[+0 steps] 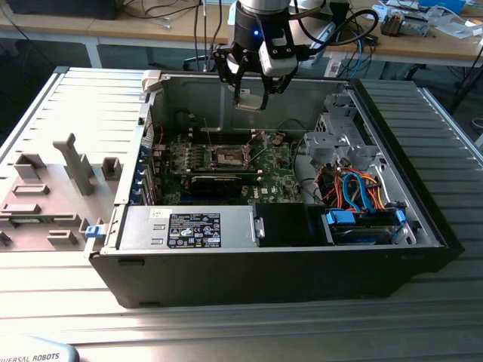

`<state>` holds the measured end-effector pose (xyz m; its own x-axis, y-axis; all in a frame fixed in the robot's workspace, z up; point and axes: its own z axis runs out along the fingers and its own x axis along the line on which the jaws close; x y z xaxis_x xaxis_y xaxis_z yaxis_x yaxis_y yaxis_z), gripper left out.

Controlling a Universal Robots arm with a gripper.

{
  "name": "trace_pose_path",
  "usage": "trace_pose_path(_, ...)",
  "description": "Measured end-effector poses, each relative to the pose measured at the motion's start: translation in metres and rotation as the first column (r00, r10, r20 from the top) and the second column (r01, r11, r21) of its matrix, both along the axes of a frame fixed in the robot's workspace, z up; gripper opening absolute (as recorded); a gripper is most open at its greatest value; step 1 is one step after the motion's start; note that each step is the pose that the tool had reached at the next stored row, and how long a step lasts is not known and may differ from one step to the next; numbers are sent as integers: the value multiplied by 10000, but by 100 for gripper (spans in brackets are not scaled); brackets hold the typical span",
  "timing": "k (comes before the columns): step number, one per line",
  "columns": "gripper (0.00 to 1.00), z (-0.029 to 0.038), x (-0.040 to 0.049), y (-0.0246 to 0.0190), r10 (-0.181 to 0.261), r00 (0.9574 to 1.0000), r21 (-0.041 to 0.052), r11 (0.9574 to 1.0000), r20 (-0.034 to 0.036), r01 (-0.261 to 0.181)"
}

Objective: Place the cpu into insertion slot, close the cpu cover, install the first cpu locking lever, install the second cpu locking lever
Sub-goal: 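Place the cpu into insertion slot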

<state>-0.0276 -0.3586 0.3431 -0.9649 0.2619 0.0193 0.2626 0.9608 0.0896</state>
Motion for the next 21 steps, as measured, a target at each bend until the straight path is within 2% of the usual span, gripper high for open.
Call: trace_pose_path(21, 54, 0, 0, 0, -130, 9999, 0, 9999, 0, 130)
